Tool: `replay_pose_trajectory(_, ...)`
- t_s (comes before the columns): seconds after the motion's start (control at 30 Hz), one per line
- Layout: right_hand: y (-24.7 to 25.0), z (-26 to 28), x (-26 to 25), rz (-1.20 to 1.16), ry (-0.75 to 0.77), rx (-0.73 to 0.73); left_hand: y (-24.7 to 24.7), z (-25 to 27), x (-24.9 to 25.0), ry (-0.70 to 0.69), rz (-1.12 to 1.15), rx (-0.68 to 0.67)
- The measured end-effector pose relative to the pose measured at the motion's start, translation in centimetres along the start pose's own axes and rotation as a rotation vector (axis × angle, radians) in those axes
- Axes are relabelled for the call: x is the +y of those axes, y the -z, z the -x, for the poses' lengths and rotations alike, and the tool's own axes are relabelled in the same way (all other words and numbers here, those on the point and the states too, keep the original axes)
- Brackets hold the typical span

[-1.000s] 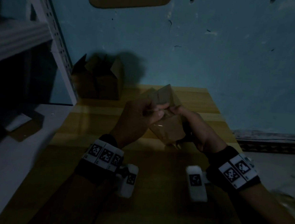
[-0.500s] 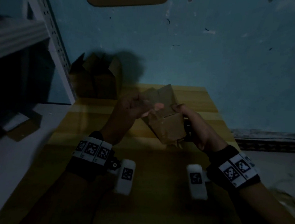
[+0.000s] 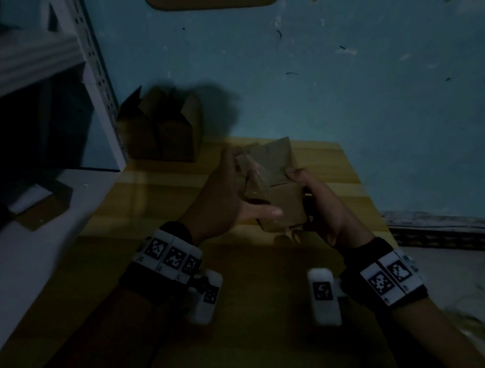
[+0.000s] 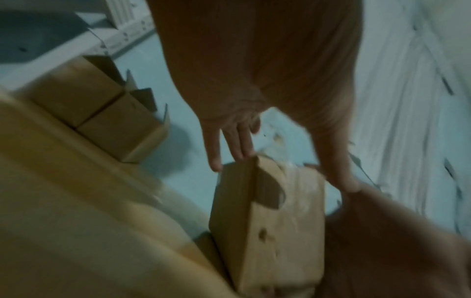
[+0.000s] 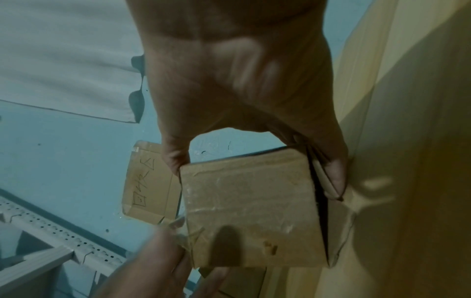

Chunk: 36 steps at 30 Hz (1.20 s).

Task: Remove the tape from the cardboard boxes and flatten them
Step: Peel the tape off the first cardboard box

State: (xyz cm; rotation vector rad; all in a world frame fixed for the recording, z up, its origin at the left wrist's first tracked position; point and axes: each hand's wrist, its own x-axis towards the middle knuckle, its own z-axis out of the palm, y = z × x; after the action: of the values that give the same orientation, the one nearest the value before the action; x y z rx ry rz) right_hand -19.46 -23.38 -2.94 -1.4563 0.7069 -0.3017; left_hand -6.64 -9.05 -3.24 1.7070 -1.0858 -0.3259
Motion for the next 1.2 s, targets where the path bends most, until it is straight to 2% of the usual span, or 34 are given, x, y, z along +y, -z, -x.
replay_pose_trajectory(0.1,0.0,0.3,-0.2,-0.033,0.012,-0.030,-0.5,-0.3,-0.3,-0.062,-0.135,0.035)
replay_pose_trajectory(0.2,0.1,0.4,-0.4,-0.105,0.013,-0.060,-0.9,-0.5,-0.8,-0.104,-0.175,0.104)
replay_pose_trajectory(0.33,0.1,0.8,-0.7,-0.113,0.010,-0.079,-0.7,-0.7,-0.8,-0.128,-0.117,0.203)
replay_pose_trajectory(0.47,0.0,0.8,-0.5,-0.084,0.003,-0.092,-1.0,-0.8,-0.3,-0.083,-0.023,0.298)
replay_pose_trajectory(0.57,-0.1,0.8,-0.5,-0.073,0.010,-0.101,-1.0,-0.8,-0.2,-0.157,-0.134,0.339)
replay_pose_trajectory(0.63,-0.1,0.9,-0.5,-0.077,0.011,-0.121,-0.9,-0.7,0.0,-0.252,-0.180,0.347)
replay_pose_trajectory(0.7,-0.1,0.9,-0.4,-0.079,0.001,-0.125,-0.9,-0.5,0.1,-0.274,-0.155,0.350)
replay_pose_trajectory(0.93,-0.2,1.0,-0.4,-0.111,-0.002,-0.126,-0.5,-0.9,-2.1,-0.135,0.125,0.292)
replay_pose_trajectory(1.2,0.0,0.0,0.3,-0.150,0.006,-0.140,-0.3,-0.8,-2.0,-0.077,0.303,0.230)
